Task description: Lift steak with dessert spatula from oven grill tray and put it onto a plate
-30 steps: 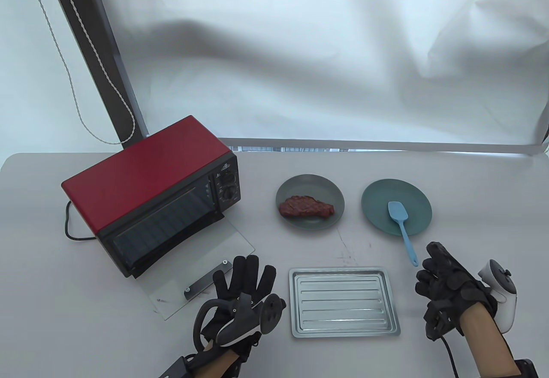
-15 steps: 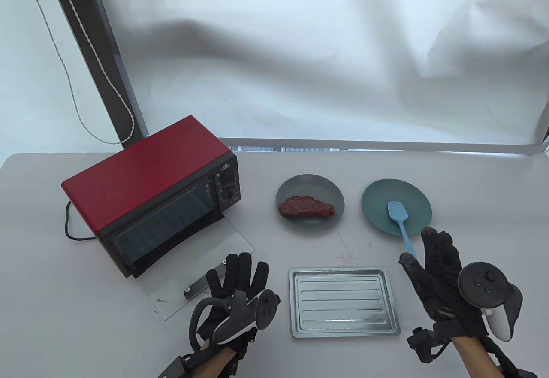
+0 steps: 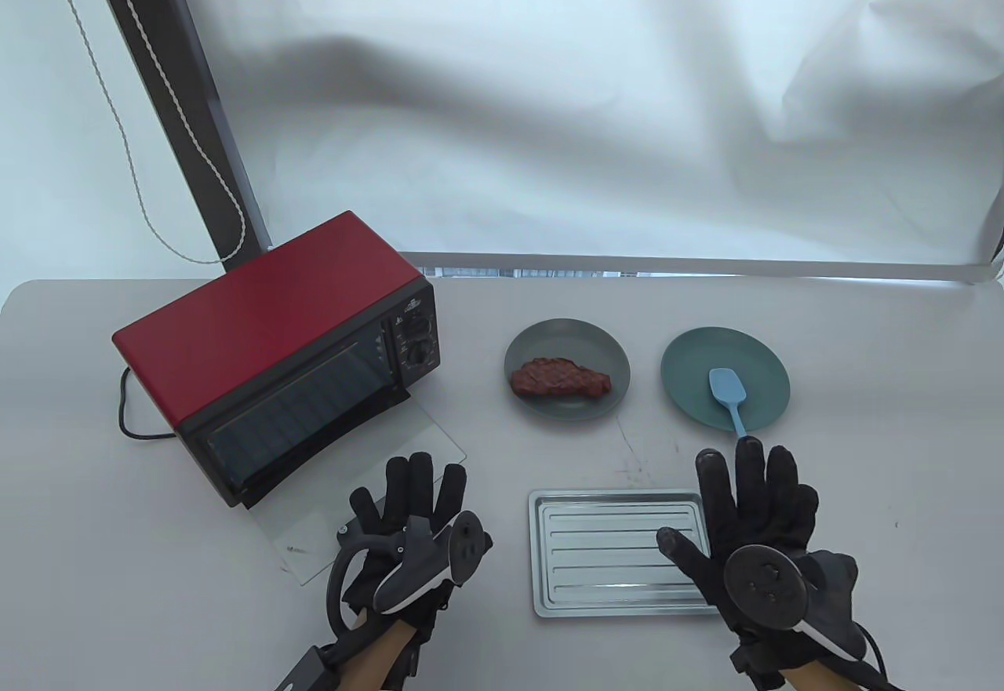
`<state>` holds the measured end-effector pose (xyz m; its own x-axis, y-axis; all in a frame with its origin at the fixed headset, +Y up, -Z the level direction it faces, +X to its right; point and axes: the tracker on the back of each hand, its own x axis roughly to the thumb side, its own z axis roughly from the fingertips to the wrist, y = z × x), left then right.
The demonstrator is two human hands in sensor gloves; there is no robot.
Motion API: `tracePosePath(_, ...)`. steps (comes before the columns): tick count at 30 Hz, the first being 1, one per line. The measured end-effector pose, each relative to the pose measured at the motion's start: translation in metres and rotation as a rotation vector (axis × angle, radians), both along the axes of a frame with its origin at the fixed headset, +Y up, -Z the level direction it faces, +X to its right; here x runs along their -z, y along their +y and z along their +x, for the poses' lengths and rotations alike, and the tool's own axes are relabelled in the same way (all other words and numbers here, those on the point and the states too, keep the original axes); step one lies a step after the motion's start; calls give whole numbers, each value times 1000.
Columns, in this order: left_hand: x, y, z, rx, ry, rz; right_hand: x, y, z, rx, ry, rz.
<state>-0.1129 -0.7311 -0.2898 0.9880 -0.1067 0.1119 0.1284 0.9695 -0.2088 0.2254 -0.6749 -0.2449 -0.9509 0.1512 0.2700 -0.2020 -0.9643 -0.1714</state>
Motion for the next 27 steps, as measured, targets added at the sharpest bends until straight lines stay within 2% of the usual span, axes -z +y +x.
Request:
tracePosePath(6, 7, -11, -9, 38, 64, -2, -5, -6, -6, -55, 29, 11)
tracePosePath(17, 23, -39, -38, 105, 218, -95, -10, -11, -9, -64, 82, -2)
tracePosePath(27, 29, -57, -49, 129, 289, -173, -11, -9, -8, -54, 93, 9)
